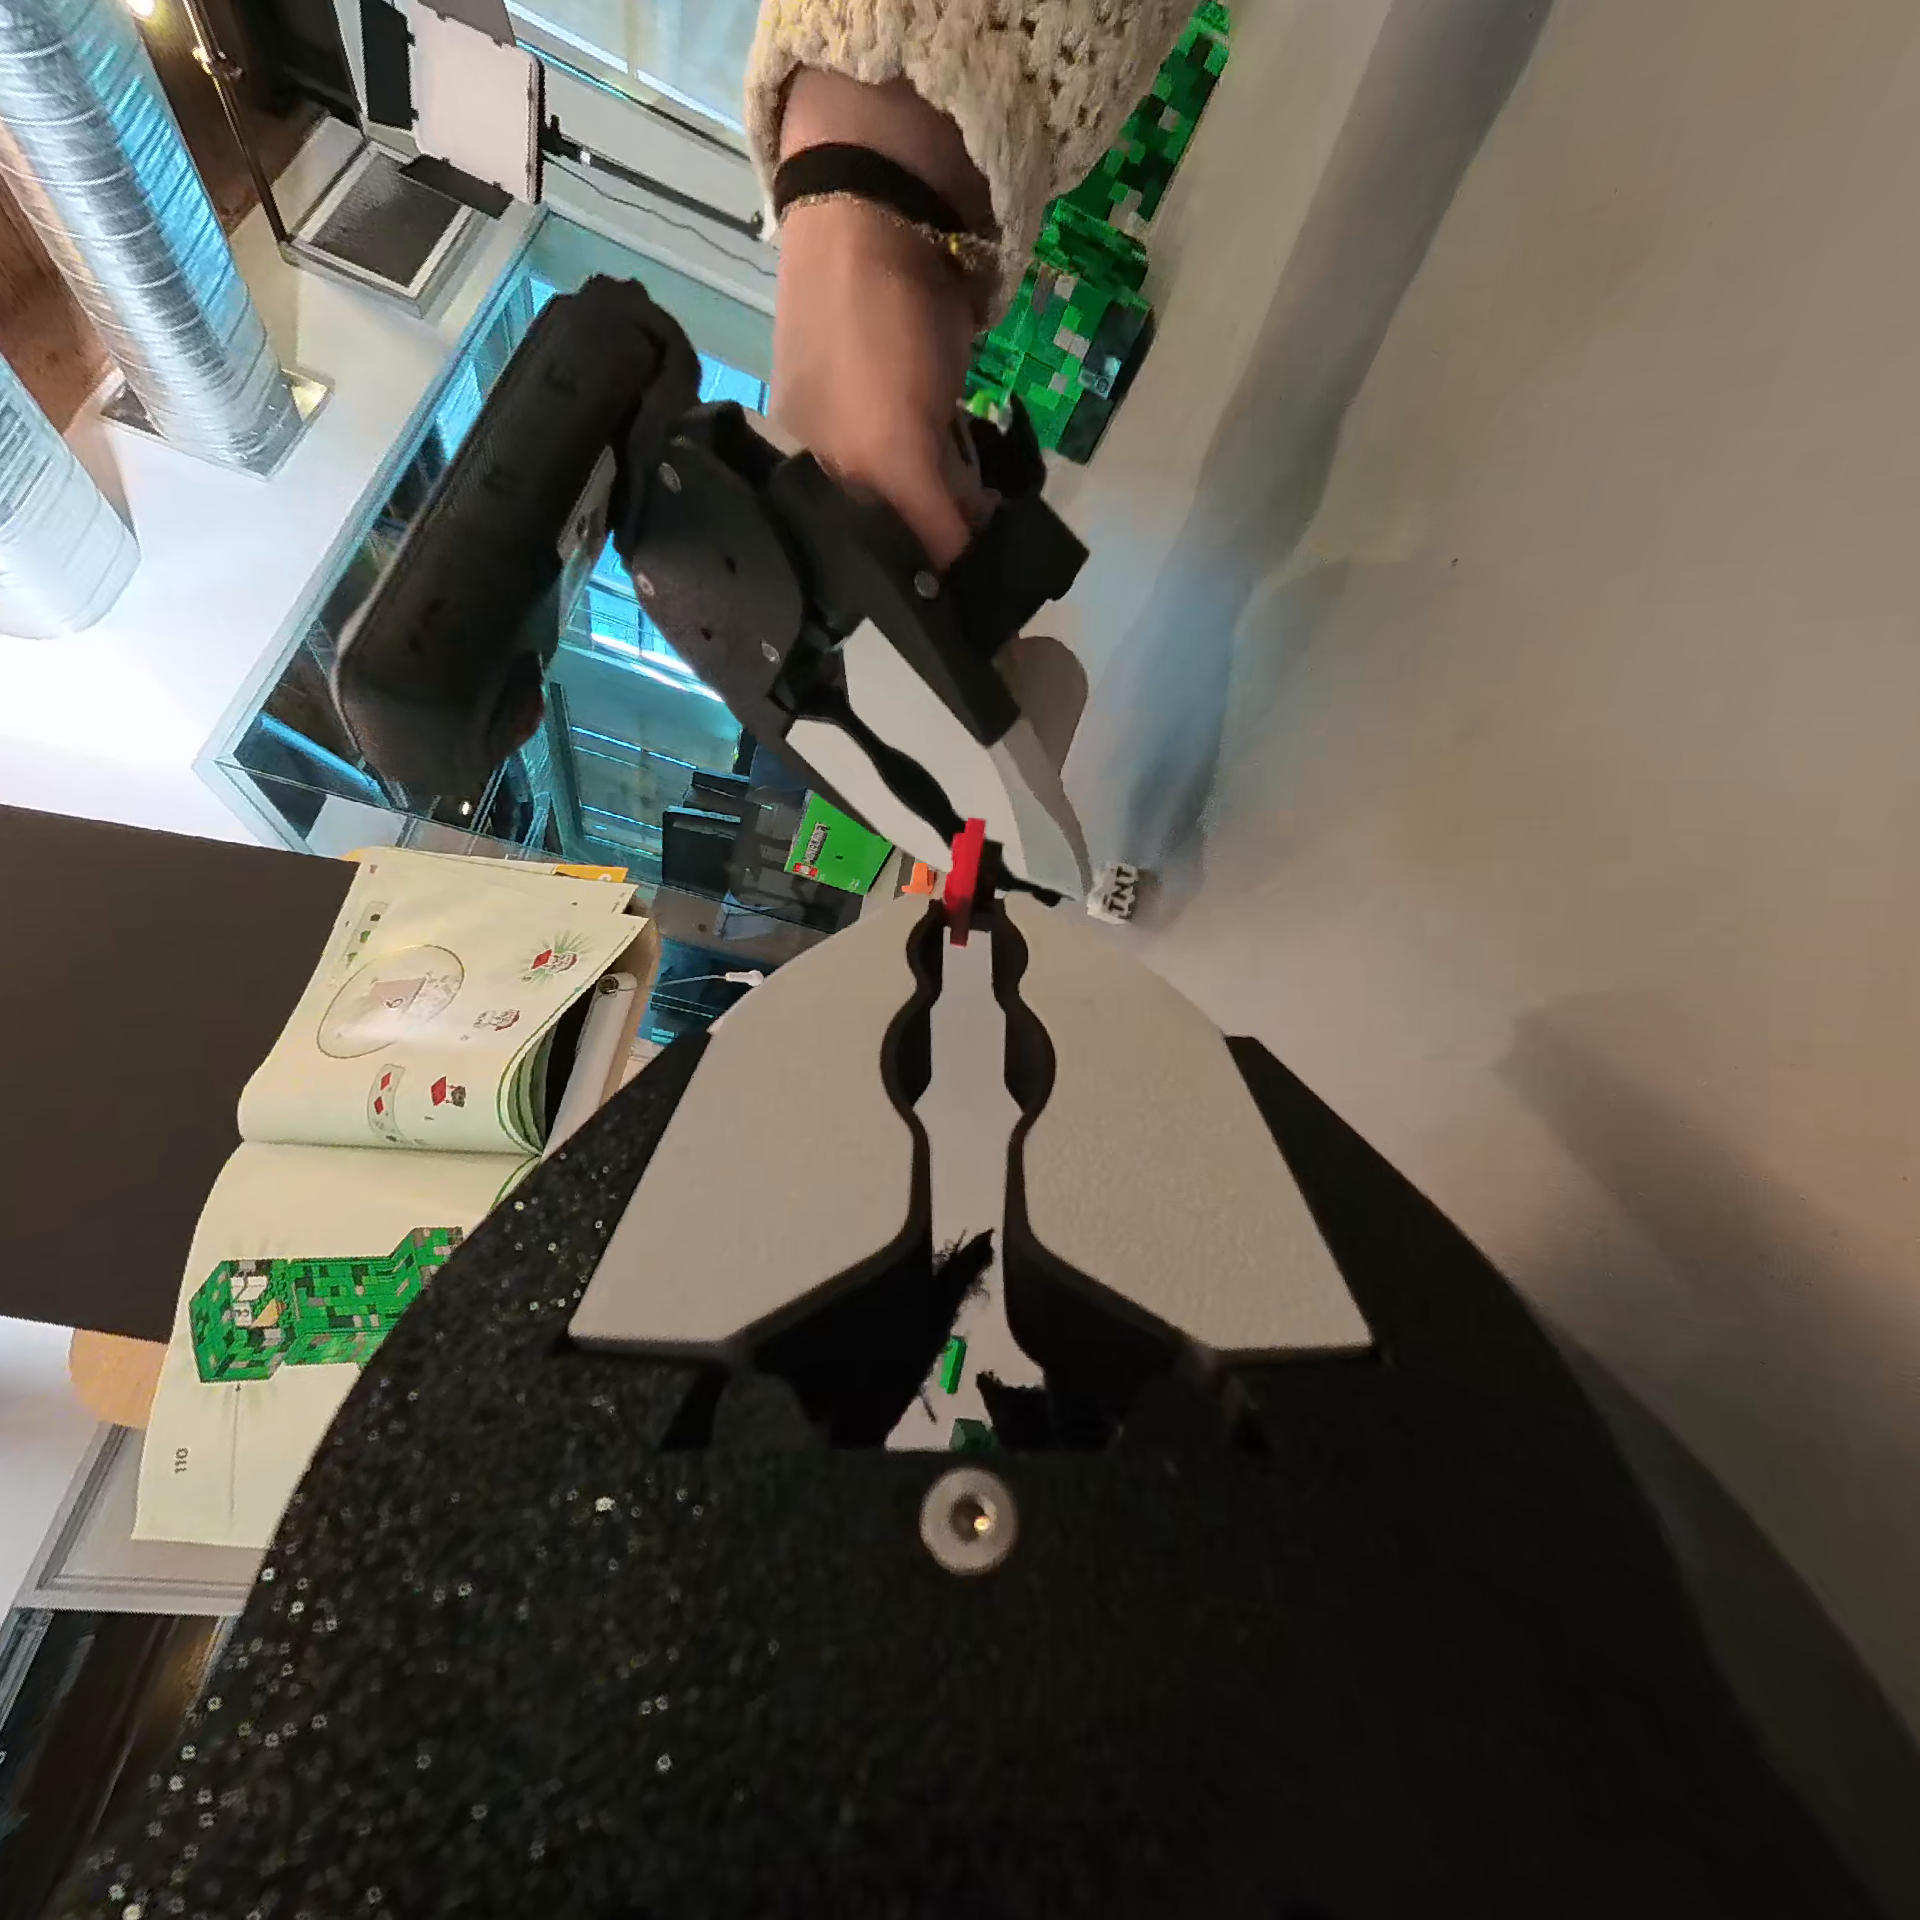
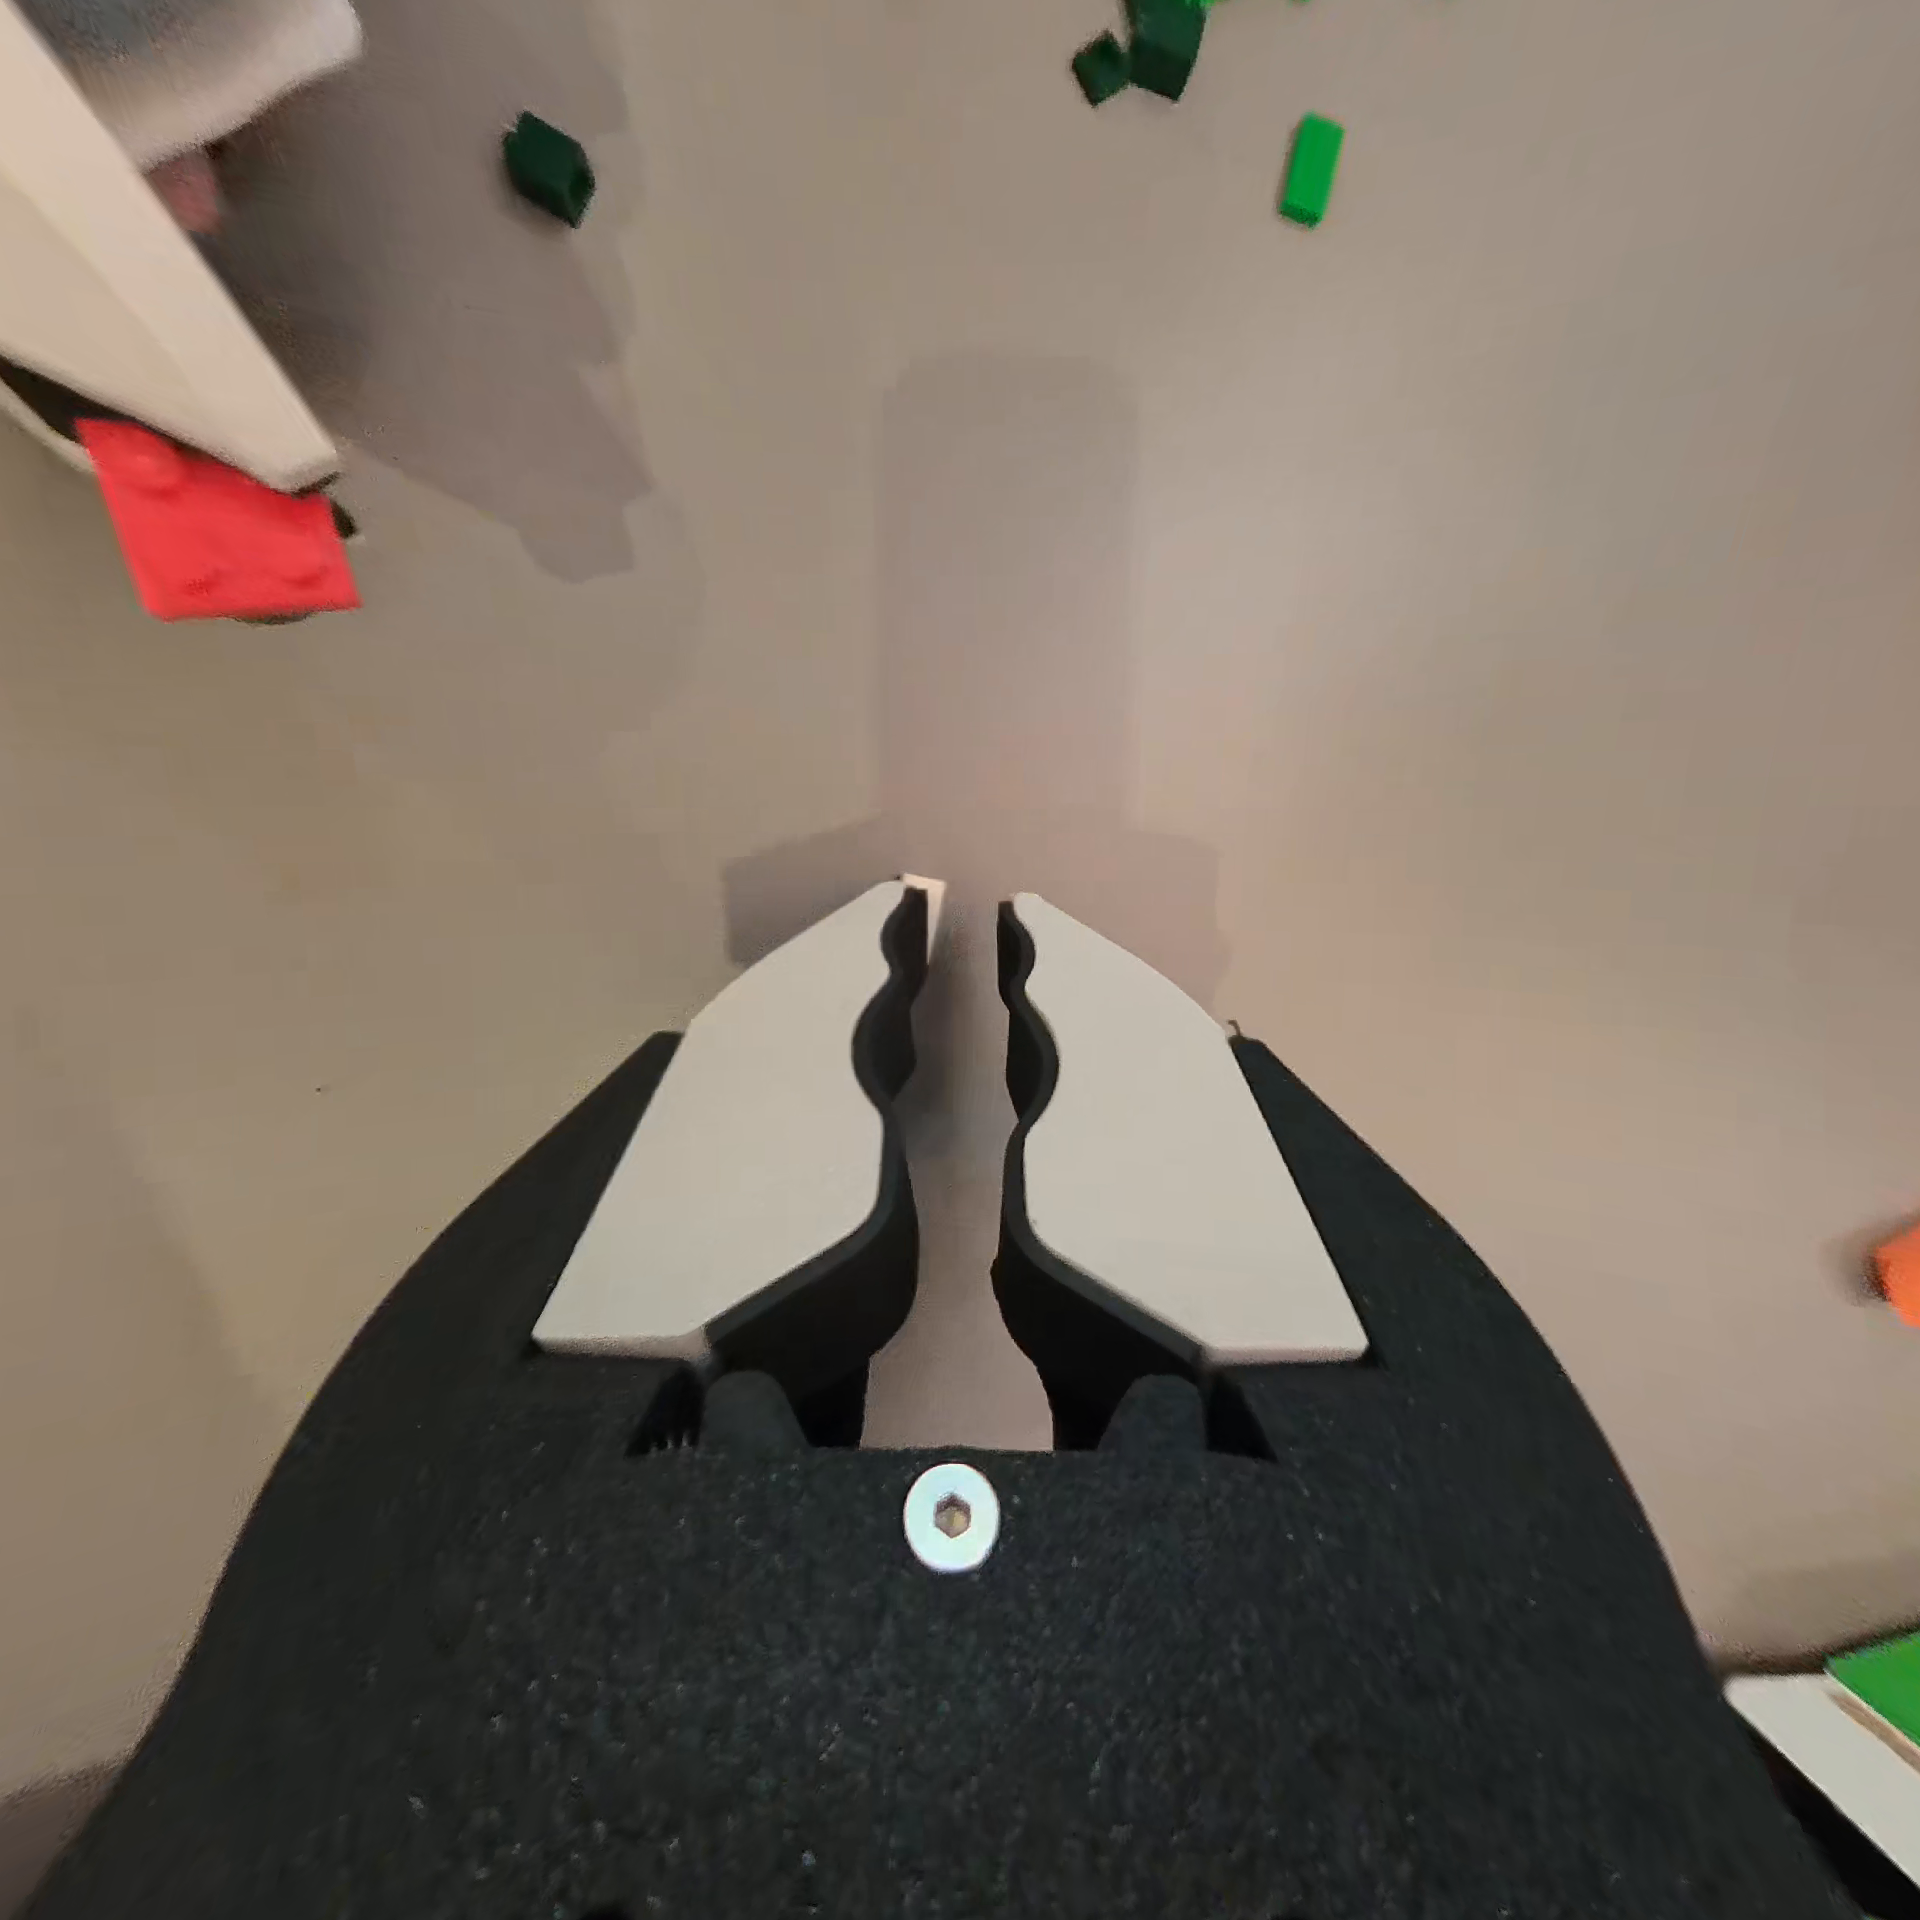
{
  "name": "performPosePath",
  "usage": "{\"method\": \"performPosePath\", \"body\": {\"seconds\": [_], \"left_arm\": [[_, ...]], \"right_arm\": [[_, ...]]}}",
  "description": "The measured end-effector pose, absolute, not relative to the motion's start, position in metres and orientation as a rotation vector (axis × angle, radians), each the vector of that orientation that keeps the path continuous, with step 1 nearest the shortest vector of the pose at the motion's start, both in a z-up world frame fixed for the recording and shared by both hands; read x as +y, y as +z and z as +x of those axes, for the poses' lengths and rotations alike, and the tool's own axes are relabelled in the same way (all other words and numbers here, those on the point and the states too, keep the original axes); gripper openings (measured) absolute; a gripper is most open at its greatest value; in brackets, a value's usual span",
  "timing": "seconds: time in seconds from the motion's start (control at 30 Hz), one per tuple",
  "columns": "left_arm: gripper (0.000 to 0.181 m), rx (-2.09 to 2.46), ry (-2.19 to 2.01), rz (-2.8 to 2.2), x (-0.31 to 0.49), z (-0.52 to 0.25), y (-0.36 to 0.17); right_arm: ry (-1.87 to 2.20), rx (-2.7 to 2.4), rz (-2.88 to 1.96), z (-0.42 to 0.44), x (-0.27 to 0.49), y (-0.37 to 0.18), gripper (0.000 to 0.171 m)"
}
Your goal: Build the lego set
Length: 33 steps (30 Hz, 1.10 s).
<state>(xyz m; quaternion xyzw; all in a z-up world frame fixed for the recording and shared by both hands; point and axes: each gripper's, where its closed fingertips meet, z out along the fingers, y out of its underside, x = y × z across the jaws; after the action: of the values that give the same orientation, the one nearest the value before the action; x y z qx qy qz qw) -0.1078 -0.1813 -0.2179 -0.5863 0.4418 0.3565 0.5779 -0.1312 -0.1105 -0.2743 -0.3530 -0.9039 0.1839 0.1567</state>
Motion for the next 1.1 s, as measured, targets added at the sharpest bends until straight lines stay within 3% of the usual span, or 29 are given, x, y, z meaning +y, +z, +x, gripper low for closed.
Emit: {"method": "performPosePath", "body": {"seconds": [0.1, 0.2, 0.73, 0.93, 1.0, 1.1], "left_arm": [[0.008, 1.030, 0.845, -1.369, -0.182, -0.109, -0.217], [0.008, 1.013, 0.864, -1.367, -0.183, -0.112, -0.214], [0.008, 1.014, 0.860, -1.355, -0.184, -0.112, -0.213], [0.008, 1.021, 0.862, -1.349, -0.184, -0.111, -0.213], [0.008, 1.022, 0.864, -1.347, -0.185, -0.110, -0.213], [0.008, 1.024, 0.867, -1.327, -0.186, -0.109, -0.209]], "right_arm": [[0.507, -2.595, -1.026, -0.134, -0.111, -0.276, 0.012], [0.485, -2.625, -1.023, -0.130, -0.111, -0.278, 0.000], [0.530, -2.637, -1.050, -0.119, -0.105, -0.271, 0.018], [0.555, -2.676, -1.092, -0.124, -0.113, -0.284, 0.017], [0.529, -2.689, -1.097, -0.124, -0.111, -0.287, 0.008], [0.652, -2.732, -0.991, -0.122, -0.124, -0.269, 0.007]]}}
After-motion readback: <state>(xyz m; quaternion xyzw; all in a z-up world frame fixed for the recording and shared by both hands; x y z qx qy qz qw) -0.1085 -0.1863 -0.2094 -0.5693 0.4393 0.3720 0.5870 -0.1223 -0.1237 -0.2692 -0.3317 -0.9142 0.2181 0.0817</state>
